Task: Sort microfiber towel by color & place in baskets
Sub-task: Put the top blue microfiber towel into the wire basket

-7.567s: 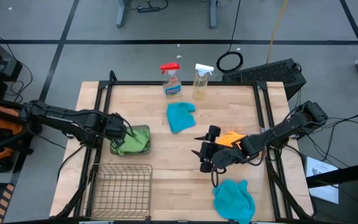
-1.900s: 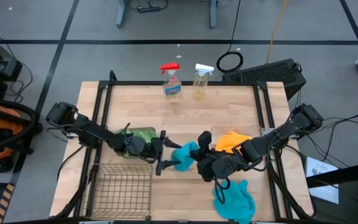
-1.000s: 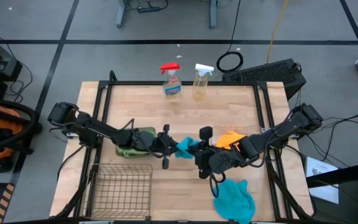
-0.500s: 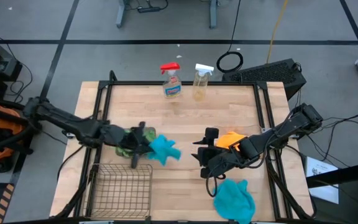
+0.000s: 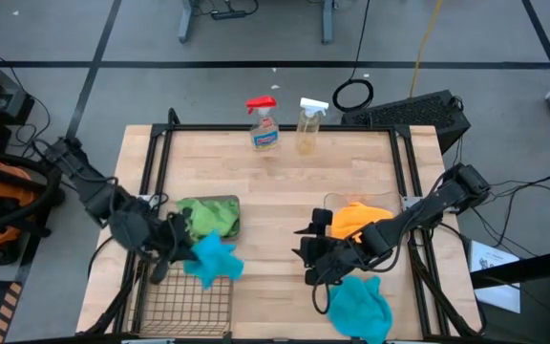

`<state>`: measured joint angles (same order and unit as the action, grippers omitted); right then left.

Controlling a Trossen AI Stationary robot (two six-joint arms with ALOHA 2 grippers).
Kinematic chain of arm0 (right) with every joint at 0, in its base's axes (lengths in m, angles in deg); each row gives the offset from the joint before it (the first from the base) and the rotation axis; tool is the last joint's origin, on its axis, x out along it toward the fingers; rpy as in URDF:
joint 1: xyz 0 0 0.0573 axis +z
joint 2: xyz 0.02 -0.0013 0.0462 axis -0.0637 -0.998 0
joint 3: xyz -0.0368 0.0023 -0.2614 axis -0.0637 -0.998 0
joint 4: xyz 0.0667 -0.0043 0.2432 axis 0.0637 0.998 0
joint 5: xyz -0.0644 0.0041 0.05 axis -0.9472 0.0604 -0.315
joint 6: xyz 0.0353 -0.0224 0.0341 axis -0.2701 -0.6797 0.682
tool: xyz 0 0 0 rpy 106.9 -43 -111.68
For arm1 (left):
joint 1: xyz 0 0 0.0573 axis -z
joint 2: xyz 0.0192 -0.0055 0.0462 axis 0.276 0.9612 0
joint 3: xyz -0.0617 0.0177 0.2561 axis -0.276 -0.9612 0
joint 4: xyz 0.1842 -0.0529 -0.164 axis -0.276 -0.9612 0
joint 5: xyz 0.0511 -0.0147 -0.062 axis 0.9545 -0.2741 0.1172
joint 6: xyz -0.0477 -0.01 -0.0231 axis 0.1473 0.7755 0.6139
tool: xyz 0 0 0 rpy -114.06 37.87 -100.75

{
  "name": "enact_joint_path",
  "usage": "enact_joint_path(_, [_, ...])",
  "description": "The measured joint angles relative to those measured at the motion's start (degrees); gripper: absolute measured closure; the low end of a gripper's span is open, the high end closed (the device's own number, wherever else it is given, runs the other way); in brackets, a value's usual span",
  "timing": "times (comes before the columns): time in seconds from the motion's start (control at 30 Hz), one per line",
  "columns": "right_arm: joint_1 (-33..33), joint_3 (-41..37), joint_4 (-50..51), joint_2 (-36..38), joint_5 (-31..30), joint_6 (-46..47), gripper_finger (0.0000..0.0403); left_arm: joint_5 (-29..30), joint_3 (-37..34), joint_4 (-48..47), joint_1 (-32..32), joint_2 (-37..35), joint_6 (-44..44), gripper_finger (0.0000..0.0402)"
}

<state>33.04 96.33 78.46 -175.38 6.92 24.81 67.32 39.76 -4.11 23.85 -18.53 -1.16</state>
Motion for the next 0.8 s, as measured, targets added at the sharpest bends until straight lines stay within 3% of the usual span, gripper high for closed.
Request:
enact_joint_path(0.13, [0.49,-0.04,-0.53,-1.47,0.00,1.38,0.0205,-0.24,3.19,-5.40,4.32,3.63,5.59,0.0394])
enact_joint_path(0.5, [1.96,-0.04,-6.33,-3.12,-0.03,2.02,0.0219,-5.35,3.37,-12.60,13.89,11.68,22.06,0.0394])
enact_joint_path(0.67, [2.29,-0.04,-7.91,-3.12,-0.09,2.47,0.0224,-6.28,3.37,-19.19,15.48,13.69,30.37,0.0394])
enact_joint_path(0.8, [2.42,-0.04,-9.20,-3.12,-0.07,3.09,0.0227,-6.36,2.79,-21.09,15.67,15.43,30.75,0.0384])
